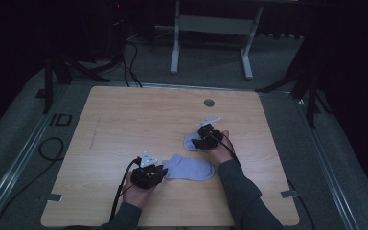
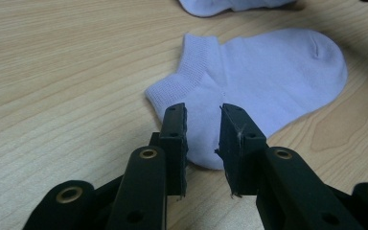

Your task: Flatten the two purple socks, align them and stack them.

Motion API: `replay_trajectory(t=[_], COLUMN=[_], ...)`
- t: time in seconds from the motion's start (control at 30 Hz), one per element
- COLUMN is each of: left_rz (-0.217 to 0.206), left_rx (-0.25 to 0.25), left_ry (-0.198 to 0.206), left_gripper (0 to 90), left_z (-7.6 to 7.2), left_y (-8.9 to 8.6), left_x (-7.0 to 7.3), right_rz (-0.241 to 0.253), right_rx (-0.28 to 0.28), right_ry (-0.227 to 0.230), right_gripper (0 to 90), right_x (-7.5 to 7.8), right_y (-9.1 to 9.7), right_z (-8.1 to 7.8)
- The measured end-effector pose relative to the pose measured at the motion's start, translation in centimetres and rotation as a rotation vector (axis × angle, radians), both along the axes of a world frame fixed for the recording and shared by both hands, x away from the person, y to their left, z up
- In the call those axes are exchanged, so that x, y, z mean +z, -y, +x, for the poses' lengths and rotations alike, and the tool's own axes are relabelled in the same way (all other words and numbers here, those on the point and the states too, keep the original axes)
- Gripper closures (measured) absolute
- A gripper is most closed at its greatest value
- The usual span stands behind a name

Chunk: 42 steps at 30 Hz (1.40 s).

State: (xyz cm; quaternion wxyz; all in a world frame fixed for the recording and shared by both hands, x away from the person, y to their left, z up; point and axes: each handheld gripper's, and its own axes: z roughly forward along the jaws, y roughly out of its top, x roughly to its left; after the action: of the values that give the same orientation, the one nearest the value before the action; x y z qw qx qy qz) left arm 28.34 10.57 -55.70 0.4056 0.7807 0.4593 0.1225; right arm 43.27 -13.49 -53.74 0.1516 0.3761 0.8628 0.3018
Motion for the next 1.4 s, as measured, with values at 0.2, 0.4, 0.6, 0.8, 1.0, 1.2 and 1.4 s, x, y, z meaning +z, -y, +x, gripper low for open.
replay_trajectory(t=[0.2,0.4,0.6,0.8,1.0,1.2,1.4], left_rz=[0.001,0.005,0.004,0.003,0.016,0.025,0.028], left_rx=[0.008,0.012,0.027,0.034,0.031,0.027,0.03], left_ry=[0.004,0.006,0.008,0.004,-0.01,-0.014,-0.017], left_gripper=[71.1,70.5,68.5,67.8,66.1,64.8,64.2], left_z=[0.0,0.0,0.1,0.2,0.3,0.3,0.3], left_y=[-0.1,-0.3,-0.5,-0.7,-0.6,-0.5,-0.4], left_x=[0.1,0.1,0.2,0.1,-0.1,-0.2,-0.3], right_rz=[0.017,0.008,0.01,0.01,0.049,0.055,0.105], right_rx=[-0.006,-0.011,-0.03,-0.064,-0.1,-0.093,-0.091], right_ry=[-0.041,-0.04,-0.037,-0.037,-0.071,-0.059,-0.039], right_gripper=[54.2,56.1,66.0,82.7,84.7,84.8,84.7], right_x=[-1.1,-1.1,-1.1,-1.0,-1.0,-0.6,1.0], right_y=[0.1,0.0,0.3,0.6,1.2,2.1,3.2], right_z=[0.8,0.8,1.0,1.1,1.3,0.7,-0.2])
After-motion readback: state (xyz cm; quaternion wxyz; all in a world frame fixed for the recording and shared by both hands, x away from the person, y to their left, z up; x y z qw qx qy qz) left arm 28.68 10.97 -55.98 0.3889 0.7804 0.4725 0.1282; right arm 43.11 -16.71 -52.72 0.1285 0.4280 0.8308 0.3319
